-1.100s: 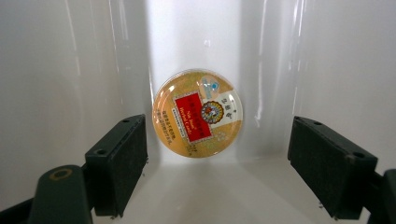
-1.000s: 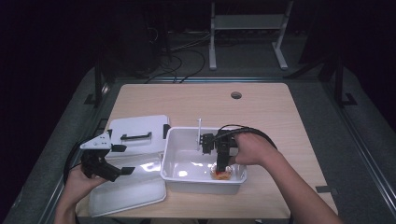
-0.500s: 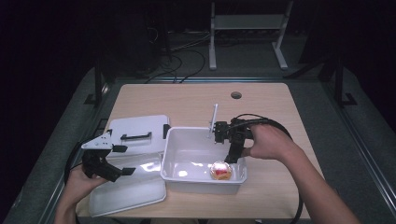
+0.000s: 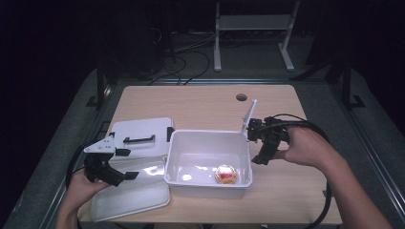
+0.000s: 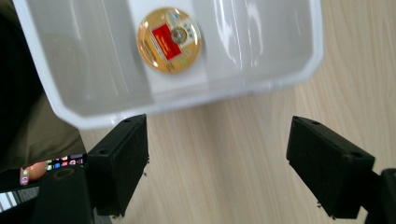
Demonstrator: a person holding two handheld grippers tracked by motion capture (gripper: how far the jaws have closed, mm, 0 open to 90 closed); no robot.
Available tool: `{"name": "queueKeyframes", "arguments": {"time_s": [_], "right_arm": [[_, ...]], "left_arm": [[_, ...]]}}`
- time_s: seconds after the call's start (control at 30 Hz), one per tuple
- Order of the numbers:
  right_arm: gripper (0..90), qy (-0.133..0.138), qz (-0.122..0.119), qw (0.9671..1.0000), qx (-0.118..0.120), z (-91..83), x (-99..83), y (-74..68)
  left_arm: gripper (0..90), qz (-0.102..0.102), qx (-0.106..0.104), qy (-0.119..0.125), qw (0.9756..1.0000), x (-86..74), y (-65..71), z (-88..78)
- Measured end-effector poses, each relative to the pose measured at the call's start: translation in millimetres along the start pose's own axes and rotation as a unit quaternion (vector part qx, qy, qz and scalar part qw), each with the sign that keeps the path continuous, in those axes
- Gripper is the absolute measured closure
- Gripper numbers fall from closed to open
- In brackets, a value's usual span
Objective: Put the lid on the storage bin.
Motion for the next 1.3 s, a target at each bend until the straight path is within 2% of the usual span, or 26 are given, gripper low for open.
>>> {"name": "queueKeyframes", "arguments": {"time_s": [0.03,0.07,0.17,0.23,0.27,0.3,0.33,0.37,0.4,0.5,0.63,0.67,0.7,0.73,0.77,0.83,0.9,0.97,1.0,1.03,1.17,1.27,1.3], "right_arm": [[19.7,0.009,0.013,0.9999,0.001,0.5,-11.0,2.0],[19.7,0.009,0.013,0.9999,0.001,0.5,-11.0,2.0],[19.7,0.020,0.026,0.9995,0.002,3.1,-28.5,3.7],[19.7,0.031,0.048,0.9983,0.006,7.7,-47.1,6.3],[19.7,0.031,0.048,0.9983,0.006,7.7,-47.1,6.3],[19.5,0.038,0.065,0.9971,0.009,12.3,-59.1,7.6],[19.5,0.038,0.065,0.9971,0.009,12.3,-59.1,7.6],[19.6,0.045,0.079,0.9958,0.013,18.7,-70.4,8.4],[19.6,0.045,0.079,0.9958,0.013,18.7,-70.4,8.4],[19.6,0.055,0.099,0.9934,0.018,30.9,-85.6,8.5],[18.9,0.065,0.126,0.9896,0.026,55.2,-106.5,6.6],[18.9,0.065,0.126,0.9896,0.026,55.2,-106.5,6.6],[18.9,0.075,0.138,0.9871,0.031,63.4,-113.8,5.2],[18.9,0.075,0.138,0.9871,0.031,63.4,-113.8,5.2],[18.9,0.081,0.149,0.9849,0.035,71.6,-120.3,3.2],[18.9,0.082,0.153,0.9841,0.036,75.2,-123.3,2.4],[18.9,0.091,0.166,0.9812,0.037,84.1,-131.4,-0.1],[18.9,0.095,0.169,0.9804,0.037,86.7,-133.9,-0.8],[18.9,0.098,0.172,0.9795,0.038,89.3,-136.3,-1.6],[18.9,0.107,0.178,0.9773,0.041,94.6,-140.1,-4.2],[18.6,0.116,0.185,0.9749,0.042,102.8,-144.5,-8.1],[18.6,0.128,0.194,0.9718,0.042,108.3,-148.3,-11.2],[18.6,0.135,0.202,0.9693,0.040,110.7,-150.2,-13.1]], "left_arm": [[8.1,0.002,0.000,-0.002,1.0000,0.6,0.4,1.0],[8.1,0.002,0.000,-0.002,1.0000,0.6,0.4,1.0],[8.1,0.003,0.003,-0.001,1.0000,2.5,1.5,1.0],[8.1,0.004,0.002,0.001,1.0000,3.9,2.2,1.6],[8.1,0.004,0.002,0.001,1.0000,3.9,2.2,1.6],[8.1,0.006,0.001,-0.002,1.0000,4.5,2.2,2.5],[8.1,0.006,0.001,-0.002,1.0000,4.5,2.2,2.5],[8.1,0.005,-0.001,-0.004,1.0000,4.9,2.2,3.4],[8.1,0.005,-0.001,-0.004,1.0000,4.9,2.2,3.4],[8.1,0.007,0.001,-0.005,1.0000,5.5,2.6,2.7],[8.0,0.012,0.002,-0.007,0.9999,7.1,3.4,1.6],[8.0,0.012,0.003,-0.009,0.9999,7.7,3.6,1.6],[8.1,0.018,0.000,-0.013,0.9998,8.6,3.9,2.5],[8.1,0.018,0.000,-0.013,0.9998,8.6,3.9,2.5],[8.1,0.020,-0.002,-0.017,0.9997,9.0,4.7,4.1],[8.1,0.023,-0.003,-0.021,0.9995,9.0,5.1,4.8],[8.2,0.029,-0.005,-0.031,0.9991,7.8,6.4,6.2],[8.3,0.029,-0.007,-0.032,0.9990,6.6,5.9,6.5],[8.6,0.029,-0.007,-0.037,0.9989,5.3,4.8,7.2],[8.6,0.025,-0.006,-0.046,0.9986,2.4,2.9,8.9],[12.5,0.030,-0.013,-0.057,0.9978,-0.5,1.9,10.2],[14.2,0.041,-0.021,-0.079,0.9958,-2.4,1.1,10.3],[17.0,0.049,-0.027,-0.095,0.9939,-4.8,0.0,10.1]]}}
Point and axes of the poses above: each handheld gripper's, and its own axes: z roughly forward along the jaws, x roughly out of its top, y roughly to its right, the point moved 1 cm from there along z, roughly forward along the jaws, and after that the axes turned 10 degrees about z, right-handed, at the moved point
